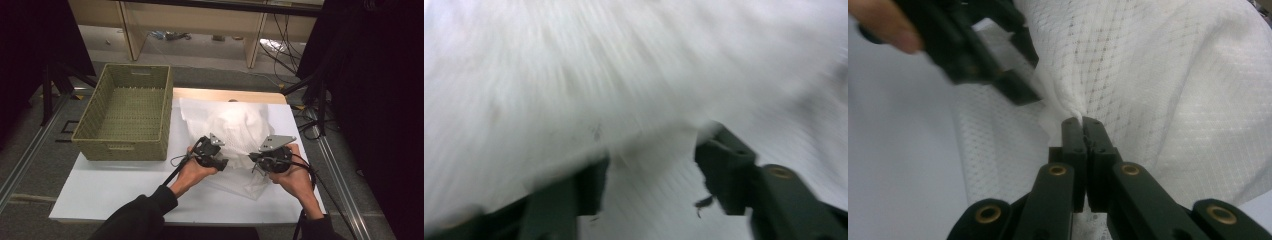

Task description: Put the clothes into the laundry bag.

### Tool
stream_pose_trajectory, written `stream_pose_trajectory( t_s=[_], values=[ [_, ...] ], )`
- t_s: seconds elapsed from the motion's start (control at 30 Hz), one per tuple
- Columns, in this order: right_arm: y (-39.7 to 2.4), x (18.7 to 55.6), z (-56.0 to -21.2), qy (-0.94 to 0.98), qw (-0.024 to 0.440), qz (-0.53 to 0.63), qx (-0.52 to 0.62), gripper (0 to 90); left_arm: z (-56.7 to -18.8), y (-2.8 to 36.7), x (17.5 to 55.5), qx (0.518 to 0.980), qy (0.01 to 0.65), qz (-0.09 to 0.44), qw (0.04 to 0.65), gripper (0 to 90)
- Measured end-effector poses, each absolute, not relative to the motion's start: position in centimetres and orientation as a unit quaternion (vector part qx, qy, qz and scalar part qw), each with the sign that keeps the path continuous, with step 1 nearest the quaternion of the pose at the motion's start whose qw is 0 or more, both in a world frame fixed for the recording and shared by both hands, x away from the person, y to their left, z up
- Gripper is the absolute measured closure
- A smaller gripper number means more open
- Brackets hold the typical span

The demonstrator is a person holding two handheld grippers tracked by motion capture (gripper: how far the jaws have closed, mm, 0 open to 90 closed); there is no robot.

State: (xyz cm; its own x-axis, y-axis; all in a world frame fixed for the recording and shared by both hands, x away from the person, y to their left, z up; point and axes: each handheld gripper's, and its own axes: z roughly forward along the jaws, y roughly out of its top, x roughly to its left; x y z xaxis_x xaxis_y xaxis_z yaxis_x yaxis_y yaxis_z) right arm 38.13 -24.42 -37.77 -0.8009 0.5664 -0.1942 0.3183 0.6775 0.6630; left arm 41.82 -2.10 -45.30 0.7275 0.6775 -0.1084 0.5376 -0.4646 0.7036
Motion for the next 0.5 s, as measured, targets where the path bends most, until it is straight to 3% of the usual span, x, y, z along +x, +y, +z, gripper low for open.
stream_pose_trajectory(
  t_s=[0.1, 0.2, 0.27, 0.3, 0.37, 0.5],
  values=[
    [-24.3, 38.1, -38.0, 0.894, 0.195, 0.313, 0.254, 90.0, -45.9, -2.8, 41.3, 0.854, 0.354, 0.078, 0.372, 35.4],
    [-24.2, 38.2, -38.5, 0.894, 0.194, 0.312, 0.256, 90.0, -46.7, -4.1, 41.9, 0.855, 0.358, 0.076, 0.368, 35.9],
    [-24.3, 38.3, -38.8, 0.898, 0.195, 0.311, 0.242, 90.0, -47.3, -5.1, 42.7, 0.851, 0.358, 0.08, 0.376, 47.8],
    [-24.3, 38.3, -39.0, 0.897, 0.194, 0.31, 0.249, 90.0, -47.4, -5.3, 43.0, 0.851, 0.354, 0.084, 0.378, 61.8],
    [-24.4, 38.3, -39.2, 0.898, 0.19, 0.308, 0.249, 90.0, -47.7, -5.8, 43.9, 0.844, 0.361, 0.087, 0.386, 75.8],
    [-24.7, 38.5, -39.3, 0.898, 0.19, 0.31, 0.249, 90.0, -48.0, -6.2, 45.5, 0.82, 0.385, 0.106, 0.409, 85.4]
  ],
)
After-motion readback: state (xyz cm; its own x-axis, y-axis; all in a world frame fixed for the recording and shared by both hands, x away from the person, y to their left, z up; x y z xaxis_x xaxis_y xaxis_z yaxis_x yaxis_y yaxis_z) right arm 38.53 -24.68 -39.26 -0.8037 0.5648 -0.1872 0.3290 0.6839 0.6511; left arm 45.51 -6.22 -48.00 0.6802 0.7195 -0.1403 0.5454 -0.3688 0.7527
